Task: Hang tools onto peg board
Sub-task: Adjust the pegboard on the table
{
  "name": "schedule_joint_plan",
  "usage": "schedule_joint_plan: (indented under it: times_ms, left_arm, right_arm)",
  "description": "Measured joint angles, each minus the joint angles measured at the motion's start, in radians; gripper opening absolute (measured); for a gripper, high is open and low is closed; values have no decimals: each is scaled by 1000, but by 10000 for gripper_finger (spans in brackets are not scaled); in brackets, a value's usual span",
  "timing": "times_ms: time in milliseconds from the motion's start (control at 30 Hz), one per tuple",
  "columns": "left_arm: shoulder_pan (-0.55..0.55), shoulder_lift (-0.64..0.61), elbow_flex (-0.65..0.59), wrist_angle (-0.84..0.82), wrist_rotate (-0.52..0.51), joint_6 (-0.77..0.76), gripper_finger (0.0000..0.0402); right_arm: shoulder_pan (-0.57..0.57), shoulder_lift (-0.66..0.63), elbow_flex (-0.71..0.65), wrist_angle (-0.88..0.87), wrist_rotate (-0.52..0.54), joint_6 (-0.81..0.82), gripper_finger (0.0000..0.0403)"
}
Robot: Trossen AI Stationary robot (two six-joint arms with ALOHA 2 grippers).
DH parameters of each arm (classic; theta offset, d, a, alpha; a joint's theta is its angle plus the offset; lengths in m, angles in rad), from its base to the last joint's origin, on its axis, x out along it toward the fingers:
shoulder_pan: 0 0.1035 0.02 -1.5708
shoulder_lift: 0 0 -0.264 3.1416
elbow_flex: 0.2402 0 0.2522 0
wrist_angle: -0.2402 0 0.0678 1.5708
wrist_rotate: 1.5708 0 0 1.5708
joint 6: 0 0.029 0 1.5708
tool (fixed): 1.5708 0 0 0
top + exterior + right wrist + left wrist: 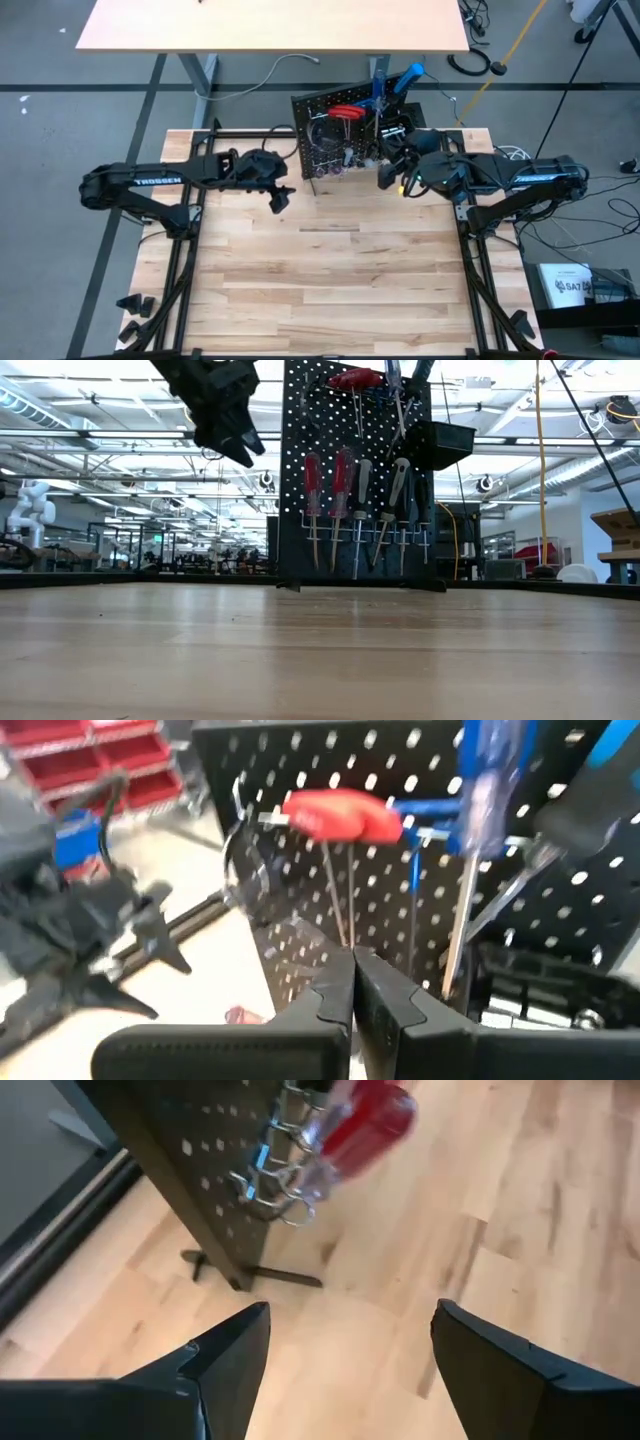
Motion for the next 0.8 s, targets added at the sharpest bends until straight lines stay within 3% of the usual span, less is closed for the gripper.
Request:
schedule_joint_plan:
  times_ms: [167,333,633,800]
  left_arm:
    - [-67,-56,0,-20,-15,-65,277]
    - [-131,-135,0,-2,-96,-103,277]
    - [-129,-209,-8,166,-120,-47,276]
    - [-8,-178,-94,340,9,35,261]
  right_arm:
    - [0,-15,0,-62,-133,-27,0]
    - [0,-19,0,-55,-301,-110,0]
    - [-50,-64,-1,-147,-325,-123,0]
    - [-74,-138,-1,-172,-344,-123,0]
